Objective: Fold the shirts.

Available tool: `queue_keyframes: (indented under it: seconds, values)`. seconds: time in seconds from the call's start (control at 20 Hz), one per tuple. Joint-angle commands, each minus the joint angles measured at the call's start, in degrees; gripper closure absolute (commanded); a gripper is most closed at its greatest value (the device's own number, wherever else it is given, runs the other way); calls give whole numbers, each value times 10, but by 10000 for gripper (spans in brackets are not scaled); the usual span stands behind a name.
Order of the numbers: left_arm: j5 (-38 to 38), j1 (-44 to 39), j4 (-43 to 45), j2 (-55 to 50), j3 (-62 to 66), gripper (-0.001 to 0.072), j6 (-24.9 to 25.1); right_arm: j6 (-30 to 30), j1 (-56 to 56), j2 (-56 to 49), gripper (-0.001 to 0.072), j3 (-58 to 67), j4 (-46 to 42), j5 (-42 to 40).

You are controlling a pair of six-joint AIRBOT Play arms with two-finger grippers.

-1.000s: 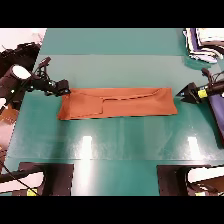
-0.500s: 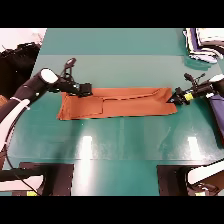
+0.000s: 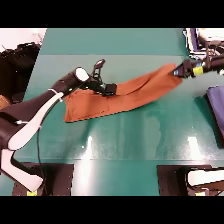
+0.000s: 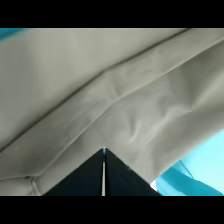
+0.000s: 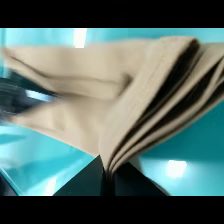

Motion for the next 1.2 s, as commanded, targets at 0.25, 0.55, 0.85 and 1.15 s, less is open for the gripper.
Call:
queue_keyframes:
  seconds: [0.25, 0.55, 0.85, 1.15]
  values:
    - [26, -28, -10, -70, 56, 683, -15, 37, 146, 28, 692, 129, 34, -13]
    - [-10, 2, -2, -50, 56, 684, -15, 31, 219, 10, 692, 129, 35, -28]
    - [-74, 150, 128, 119, 56, 683, -8, -27, 332, -56, 691, 129, 155, -93]
    - [-89, 279, 213, 270, 56, 682, -8, -107, 496, -169, 375, 130, 165, -215]
